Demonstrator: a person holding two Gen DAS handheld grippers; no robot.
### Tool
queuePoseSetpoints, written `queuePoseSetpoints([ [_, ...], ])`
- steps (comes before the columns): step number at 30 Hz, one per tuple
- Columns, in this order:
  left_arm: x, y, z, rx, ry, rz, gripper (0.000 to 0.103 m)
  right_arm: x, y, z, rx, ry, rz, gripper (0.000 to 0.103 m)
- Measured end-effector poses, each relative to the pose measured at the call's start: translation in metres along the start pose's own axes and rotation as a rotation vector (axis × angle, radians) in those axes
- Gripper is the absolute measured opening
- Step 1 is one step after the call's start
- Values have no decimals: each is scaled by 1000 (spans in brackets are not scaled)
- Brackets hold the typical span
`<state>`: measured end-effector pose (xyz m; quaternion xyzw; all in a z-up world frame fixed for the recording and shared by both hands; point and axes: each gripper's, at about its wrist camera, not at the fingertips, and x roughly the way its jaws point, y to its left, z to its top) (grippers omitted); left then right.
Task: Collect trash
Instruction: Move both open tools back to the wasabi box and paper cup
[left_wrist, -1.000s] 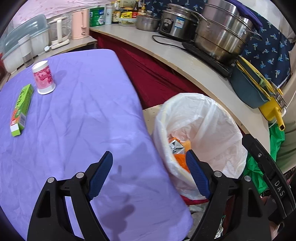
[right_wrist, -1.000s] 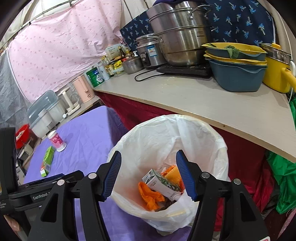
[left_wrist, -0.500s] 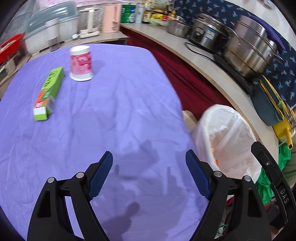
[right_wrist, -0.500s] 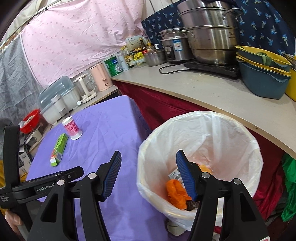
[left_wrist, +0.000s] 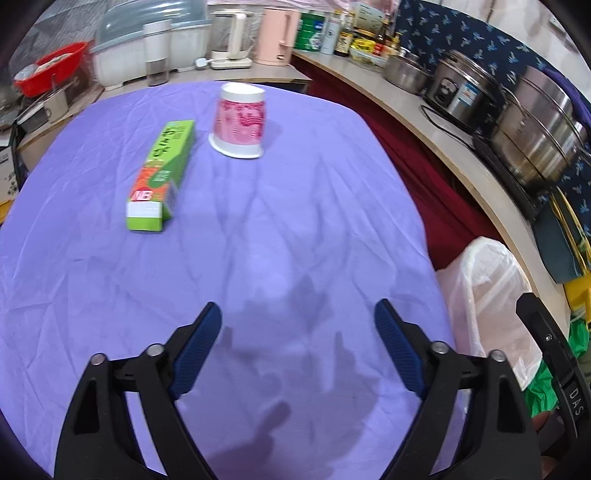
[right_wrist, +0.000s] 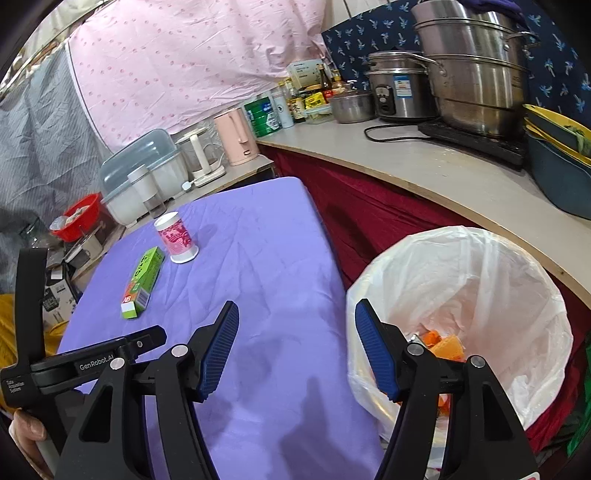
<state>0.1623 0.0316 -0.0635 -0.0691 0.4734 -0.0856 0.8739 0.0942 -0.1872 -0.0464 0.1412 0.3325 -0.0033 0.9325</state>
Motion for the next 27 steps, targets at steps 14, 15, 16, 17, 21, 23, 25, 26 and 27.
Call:
queuePoseSetpoints([
  [14, 6, 52, 24, -63, -42, 101, 87, 42, 51, 9, -71, 38, 65, 64],
  [15, 7, 55, 26, -64, -44, 111, 88, 45, 54, 10, -75, 40, 70, 64],
  [16, 10, 59, 29, -66, -44, 123, 88, 48, 57, 11, -78, 42, 75, 64],
  [17, 12, 62, 32, -70, -46, 129, 88, 52, 61, 13, -83, 44, 81, 64],
  [21, 23, 77, 43, -88, -45, 157, 88, 70, 74, 18, -96, 55, 101, 64],
  [23, 29, 84, 50, -97, -43, 165, 88, 79, 80, 21, -102, 60, 111, 64],
  [25, 35, 91, 56, -108, -42, 175, 88, 87, 85, 24, -107, 65, 119, 64],
  [26, 39, 94, 60, -110, -41, 178, 88, 93, 88, 25, -110, 69, 124, 64],
  [27, 42, 96, 62, -112, -39, 181, 88, 97, 91, 26, -112, 73, 127, 64],
])
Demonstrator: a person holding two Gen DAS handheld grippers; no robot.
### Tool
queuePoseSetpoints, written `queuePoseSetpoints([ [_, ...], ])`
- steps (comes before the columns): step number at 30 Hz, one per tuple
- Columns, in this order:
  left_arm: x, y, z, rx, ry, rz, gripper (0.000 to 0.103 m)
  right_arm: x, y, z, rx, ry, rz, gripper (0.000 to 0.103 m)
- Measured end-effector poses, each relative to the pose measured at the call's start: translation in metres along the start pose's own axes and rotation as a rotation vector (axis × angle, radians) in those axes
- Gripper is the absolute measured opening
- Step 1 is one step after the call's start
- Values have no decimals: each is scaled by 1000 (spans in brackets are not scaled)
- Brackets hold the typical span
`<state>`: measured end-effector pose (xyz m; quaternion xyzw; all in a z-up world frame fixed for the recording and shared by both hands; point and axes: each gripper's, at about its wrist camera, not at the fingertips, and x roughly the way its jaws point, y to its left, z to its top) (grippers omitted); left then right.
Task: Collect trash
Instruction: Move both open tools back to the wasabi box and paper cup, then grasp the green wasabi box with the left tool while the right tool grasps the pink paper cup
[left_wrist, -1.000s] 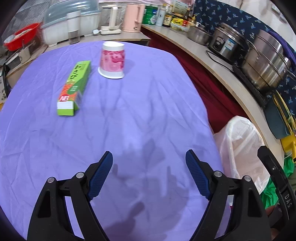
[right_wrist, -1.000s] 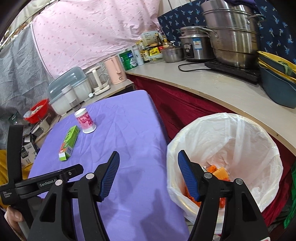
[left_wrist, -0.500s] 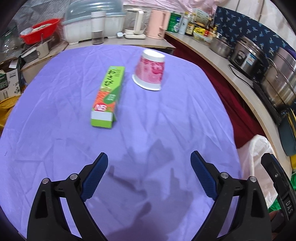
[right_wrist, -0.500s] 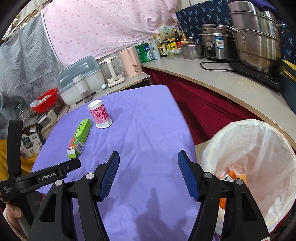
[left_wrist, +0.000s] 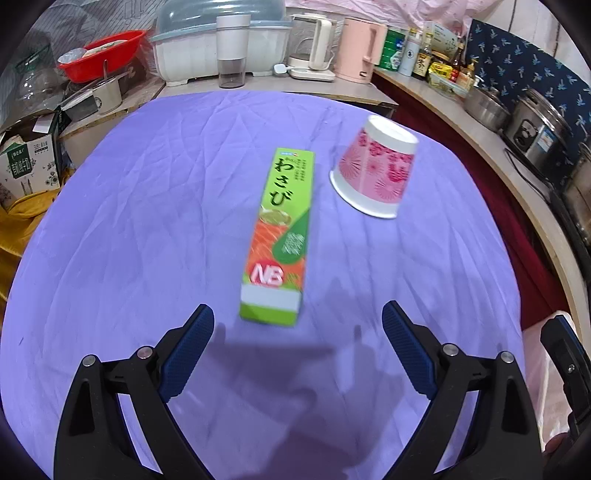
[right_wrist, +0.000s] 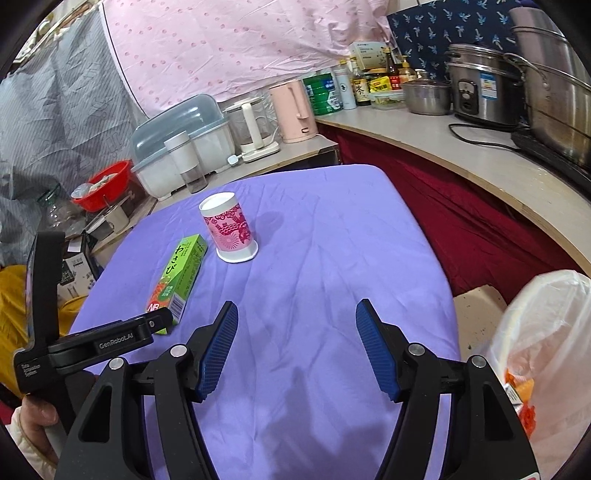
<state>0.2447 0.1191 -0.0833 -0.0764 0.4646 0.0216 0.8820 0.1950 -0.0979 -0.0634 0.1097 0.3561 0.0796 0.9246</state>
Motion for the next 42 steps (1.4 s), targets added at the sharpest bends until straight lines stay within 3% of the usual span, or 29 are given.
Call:
queuePoseSetpoints([
  [14, 35, 4, 17, -13, 30, -19, 86, 54, 21, 14, -15, 41, 44, 64],
  [22, 43, 4, 24, -1, 46, -62, 62, 75, 27, 19, -27, 57, 56, 64],
  [25, 46, 4, 24, 0, 61, -85, 42, 83, 30, 22, -30, 62, 66, 64],
  [26, 48, 5, 24, -1, 69, -96, 40, 87, 32, 23, -34, 64, 67, 64],
  [42, 40, 33, 34, -58, 48, -84, 37, 151, 60, 53, -85, 106, 142, 64],
])
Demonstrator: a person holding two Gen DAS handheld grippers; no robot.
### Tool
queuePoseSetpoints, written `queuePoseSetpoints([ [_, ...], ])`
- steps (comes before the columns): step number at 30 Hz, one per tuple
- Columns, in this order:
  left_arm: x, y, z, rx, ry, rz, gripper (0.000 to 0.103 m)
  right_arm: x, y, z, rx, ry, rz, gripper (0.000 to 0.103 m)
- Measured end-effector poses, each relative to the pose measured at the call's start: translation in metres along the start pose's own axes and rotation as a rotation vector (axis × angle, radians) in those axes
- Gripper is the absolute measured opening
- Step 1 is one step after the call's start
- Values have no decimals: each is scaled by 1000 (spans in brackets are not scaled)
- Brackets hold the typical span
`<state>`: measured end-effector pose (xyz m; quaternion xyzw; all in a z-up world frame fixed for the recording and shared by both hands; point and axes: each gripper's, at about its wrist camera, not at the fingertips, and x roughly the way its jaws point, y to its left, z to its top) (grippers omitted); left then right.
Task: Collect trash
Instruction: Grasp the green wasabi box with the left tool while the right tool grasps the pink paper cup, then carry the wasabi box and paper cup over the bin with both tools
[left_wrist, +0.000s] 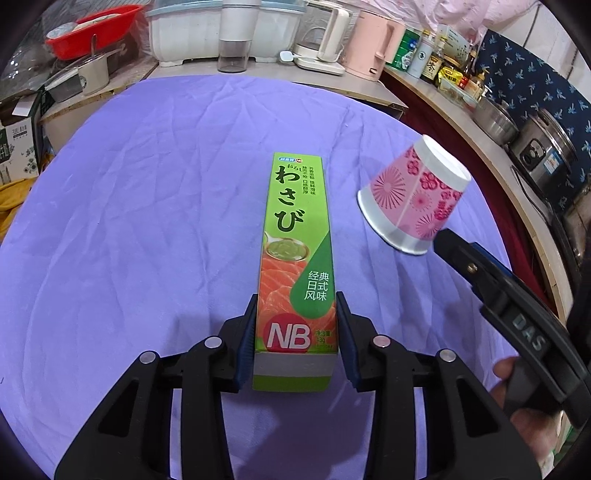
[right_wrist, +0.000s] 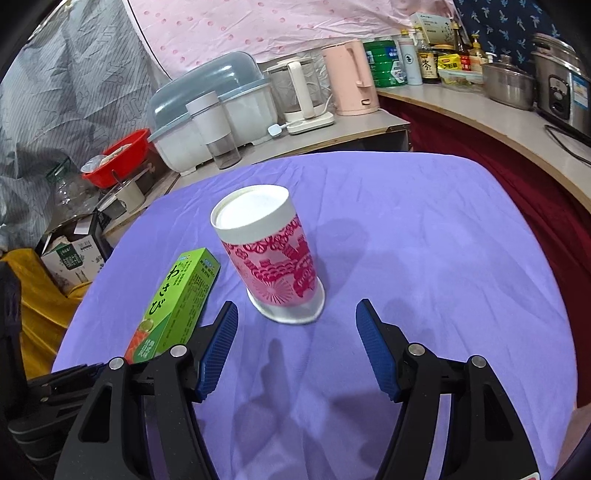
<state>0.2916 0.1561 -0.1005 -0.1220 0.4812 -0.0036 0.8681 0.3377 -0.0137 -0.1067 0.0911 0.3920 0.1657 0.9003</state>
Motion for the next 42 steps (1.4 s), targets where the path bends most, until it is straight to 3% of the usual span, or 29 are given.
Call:
queuePoseSetpoints([
  [15, 12, 2, 9, -4, 16, 1, 37, 39, 13, 20, -31, 17, 26, 64],
  [17, 12, 2, 10, -4, 17, 3, 37, 39, 14, 21, -38, 19, 28, 57],
  [19, 12, 2, 10, -5, 19, 4, 37, 37, 14, 21, -37, 15, 25, 57],
  [28, 1, -7, 4, 5, 18, -4, 37, -6, 4, 3, 15, -20, 20, 56],
  [42, -58, -60, -36, 102, -11, -68, 37, -122, -22, -47, 104, -111, -31, 56],
])
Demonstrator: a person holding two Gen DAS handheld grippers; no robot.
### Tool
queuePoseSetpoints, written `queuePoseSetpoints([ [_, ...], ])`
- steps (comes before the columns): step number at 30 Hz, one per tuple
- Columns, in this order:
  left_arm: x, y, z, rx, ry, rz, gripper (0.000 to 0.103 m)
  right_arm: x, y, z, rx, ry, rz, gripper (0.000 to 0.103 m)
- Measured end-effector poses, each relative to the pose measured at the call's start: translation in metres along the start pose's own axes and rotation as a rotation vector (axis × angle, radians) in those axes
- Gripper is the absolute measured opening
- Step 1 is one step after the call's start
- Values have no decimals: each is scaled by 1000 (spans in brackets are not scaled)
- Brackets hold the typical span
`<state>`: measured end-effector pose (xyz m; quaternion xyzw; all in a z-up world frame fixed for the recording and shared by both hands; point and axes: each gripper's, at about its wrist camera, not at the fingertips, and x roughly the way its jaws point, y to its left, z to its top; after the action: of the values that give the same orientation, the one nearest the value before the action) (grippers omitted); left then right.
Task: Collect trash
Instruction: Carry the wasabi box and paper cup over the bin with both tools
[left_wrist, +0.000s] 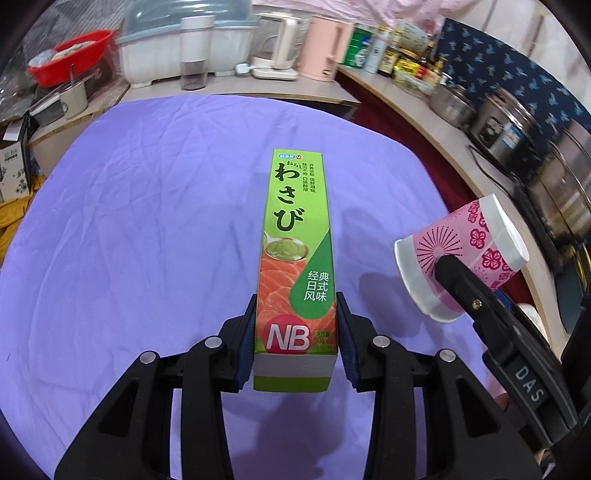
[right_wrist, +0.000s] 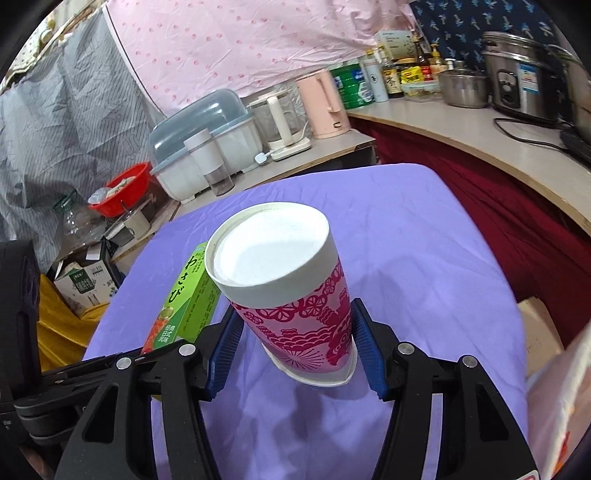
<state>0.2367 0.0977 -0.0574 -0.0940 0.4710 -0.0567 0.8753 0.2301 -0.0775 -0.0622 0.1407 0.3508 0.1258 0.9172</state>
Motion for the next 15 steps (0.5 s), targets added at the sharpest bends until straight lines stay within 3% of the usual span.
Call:
queuePoseSetpoints([
  [15, -41, -95, -58, 173, 9, -81, 37, -120, -65, -40, 118, -104, -97, 56],
])
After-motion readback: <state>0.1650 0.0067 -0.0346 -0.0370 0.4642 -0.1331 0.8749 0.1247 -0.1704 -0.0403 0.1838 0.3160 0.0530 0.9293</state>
